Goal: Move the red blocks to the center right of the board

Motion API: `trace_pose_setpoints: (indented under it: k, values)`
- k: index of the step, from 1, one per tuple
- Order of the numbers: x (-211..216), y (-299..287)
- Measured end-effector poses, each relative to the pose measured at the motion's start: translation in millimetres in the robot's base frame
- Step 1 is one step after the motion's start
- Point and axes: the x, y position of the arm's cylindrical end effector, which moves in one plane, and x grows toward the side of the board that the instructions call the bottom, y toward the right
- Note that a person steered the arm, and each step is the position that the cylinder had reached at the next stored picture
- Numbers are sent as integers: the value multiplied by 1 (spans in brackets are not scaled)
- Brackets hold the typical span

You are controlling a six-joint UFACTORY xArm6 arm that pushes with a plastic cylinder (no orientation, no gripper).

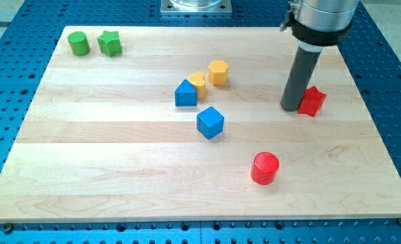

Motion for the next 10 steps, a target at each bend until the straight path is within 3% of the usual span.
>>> trace_pose_setpoints:
  k: [1, 2, 3, 4, 5, 6, 8, 9, 10]
  values:
    - [41, 14]
    - [7, 20]
    - [52, 4]
    - [162, -6]
    - [176, -61]
    - [137, -75]
    - [37, 6]
    - [21, 24]
    - [32, 7]
